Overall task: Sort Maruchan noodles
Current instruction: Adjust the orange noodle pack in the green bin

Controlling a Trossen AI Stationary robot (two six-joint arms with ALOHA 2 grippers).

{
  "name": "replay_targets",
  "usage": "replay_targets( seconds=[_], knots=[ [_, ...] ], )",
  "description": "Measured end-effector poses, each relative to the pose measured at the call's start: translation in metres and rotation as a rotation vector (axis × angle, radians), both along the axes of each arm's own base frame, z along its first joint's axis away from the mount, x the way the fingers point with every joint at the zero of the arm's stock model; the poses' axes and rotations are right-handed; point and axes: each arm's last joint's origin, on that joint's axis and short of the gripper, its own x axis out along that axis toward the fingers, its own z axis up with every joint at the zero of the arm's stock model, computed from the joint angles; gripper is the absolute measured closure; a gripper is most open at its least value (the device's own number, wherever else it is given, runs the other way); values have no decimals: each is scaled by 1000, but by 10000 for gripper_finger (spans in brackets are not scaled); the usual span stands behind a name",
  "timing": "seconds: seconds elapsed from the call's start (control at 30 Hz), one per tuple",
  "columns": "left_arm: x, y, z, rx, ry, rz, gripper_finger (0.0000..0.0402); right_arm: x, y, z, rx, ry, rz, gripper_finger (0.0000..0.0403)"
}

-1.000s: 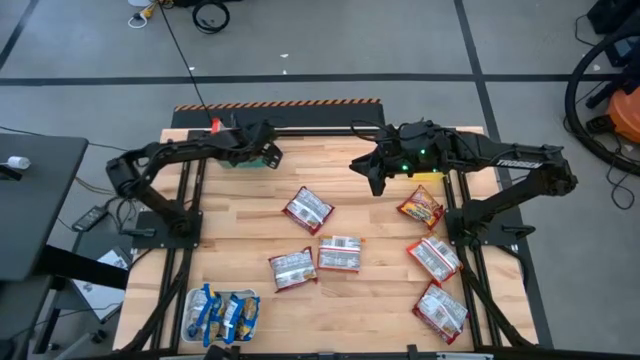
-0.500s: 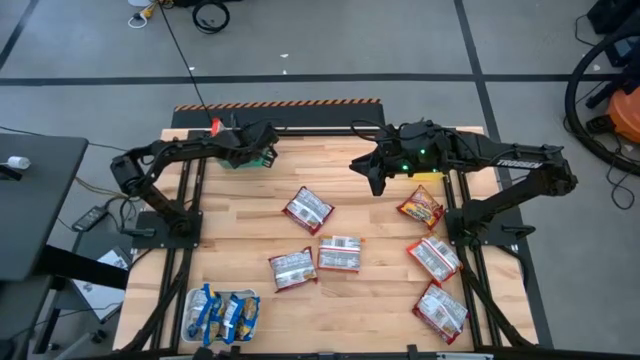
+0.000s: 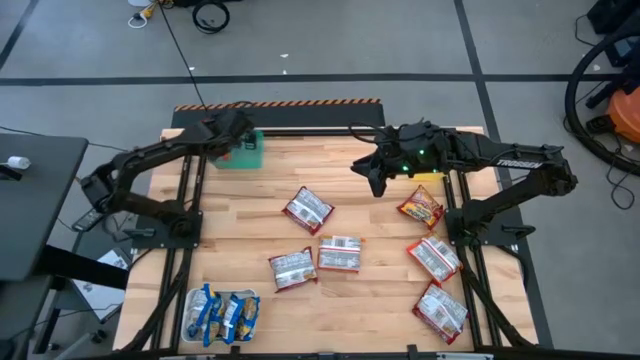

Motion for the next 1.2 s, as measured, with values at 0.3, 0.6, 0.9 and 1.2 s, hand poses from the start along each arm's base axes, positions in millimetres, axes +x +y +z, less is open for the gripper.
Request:
replay_targets(
  seconds=[0.3,0.6,0.9,1.2],
  knots=[
    [-18,-4,17,-32,-88,-22,313,-3,7,-6,10,72,23,311],
    [-56,1,-6,-7,-244,-55,357,-4,24,-7,23,84,83,311],
    [-66,-5,-17,83,-289,-87,330,-4,31,-7,8,83,87,311],
    [-63,-11,-23,45,-139,-145,305,-4,31,-7,28,75,54,311]
  ],
)
